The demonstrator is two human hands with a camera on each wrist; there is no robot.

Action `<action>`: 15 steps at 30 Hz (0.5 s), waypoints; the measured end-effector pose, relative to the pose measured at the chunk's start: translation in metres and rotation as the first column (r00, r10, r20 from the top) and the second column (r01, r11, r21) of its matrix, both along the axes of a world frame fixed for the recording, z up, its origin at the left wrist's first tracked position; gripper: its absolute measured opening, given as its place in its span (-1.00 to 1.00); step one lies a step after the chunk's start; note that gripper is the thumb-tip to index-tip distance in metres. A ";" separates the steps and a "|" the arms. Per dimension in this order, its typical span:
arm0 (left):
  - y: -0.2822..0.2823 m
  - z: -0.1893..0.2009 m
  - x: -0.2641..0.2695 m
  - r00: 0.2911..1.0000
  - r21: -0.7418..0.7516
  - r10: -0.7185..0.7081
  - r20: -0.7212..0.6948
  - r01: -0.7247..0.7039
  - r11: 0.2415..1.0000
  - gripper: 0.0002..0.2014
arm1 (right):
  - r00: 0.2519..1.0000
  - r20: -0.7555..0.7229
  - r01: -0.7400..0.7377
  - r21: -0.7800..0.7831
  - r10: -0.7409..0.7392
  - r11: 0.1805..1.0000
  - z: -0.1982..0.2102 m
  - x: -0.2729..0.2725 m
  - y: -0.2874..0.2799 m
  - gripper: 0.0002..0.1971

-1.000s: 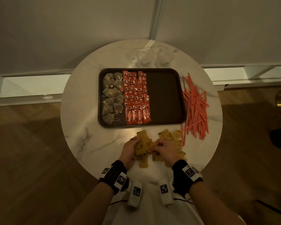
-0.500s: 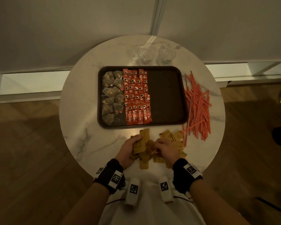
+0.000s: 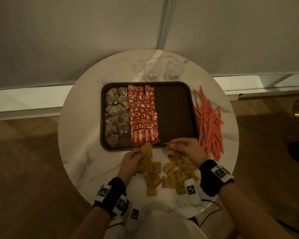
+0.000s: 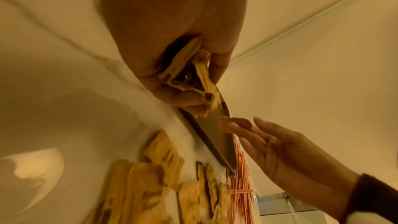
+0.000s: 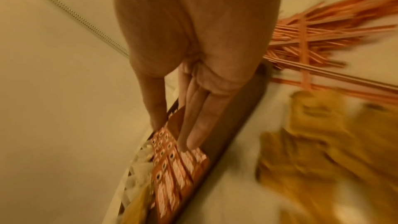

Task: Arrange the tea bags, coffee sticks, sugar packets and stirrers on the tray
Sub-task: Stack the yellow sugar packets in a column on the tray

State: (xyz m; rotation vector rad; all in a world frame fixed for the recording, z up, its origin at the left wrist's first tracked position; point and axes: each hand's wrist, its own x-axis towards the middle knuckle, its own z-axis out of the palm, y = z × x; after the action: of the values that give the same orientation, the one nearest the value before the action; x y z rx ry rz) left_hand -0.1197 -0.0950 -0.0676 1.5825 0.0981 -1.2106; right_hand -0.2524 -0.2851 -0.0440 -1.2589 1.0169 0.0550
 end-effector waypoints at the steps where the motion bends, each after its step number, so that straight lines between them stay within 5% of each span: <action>1: -0.005 0.001 0.004 1.000 0.002 -0.013 0.017 0.013 1.000 -0.88 | 0.998 0.005 -0.057 -0.010 0.058 0.998 0.001 0.006 -0.011 -0.75; 9: -0.032 0.014 0.034 0.998 -0.022 0.053 -0.014 -0.054 0.998 -0.84 | 0.917 -0.272 -0.365 -0.283 0.290 0.887 -0.015 0.076 -0.093 -0.87; 15: -0.043 0.012 0.037 0.996 -0.009 0.046 -0.075 -0.047 0.999 -0.83 | 0.922 -0.292 -0.352 -0.358 0.254 0.865 -0.034 0.139 -0.128 -0.83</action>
State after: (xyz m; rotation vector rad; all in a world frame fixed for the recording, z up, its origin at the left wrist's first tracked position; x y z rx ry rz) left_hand -0.0828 -0.1382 -0.0559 1.5181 0.1756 -1.2318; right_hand -0.1131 -0.4126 -0.0776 -1.8265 1.0543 0.2566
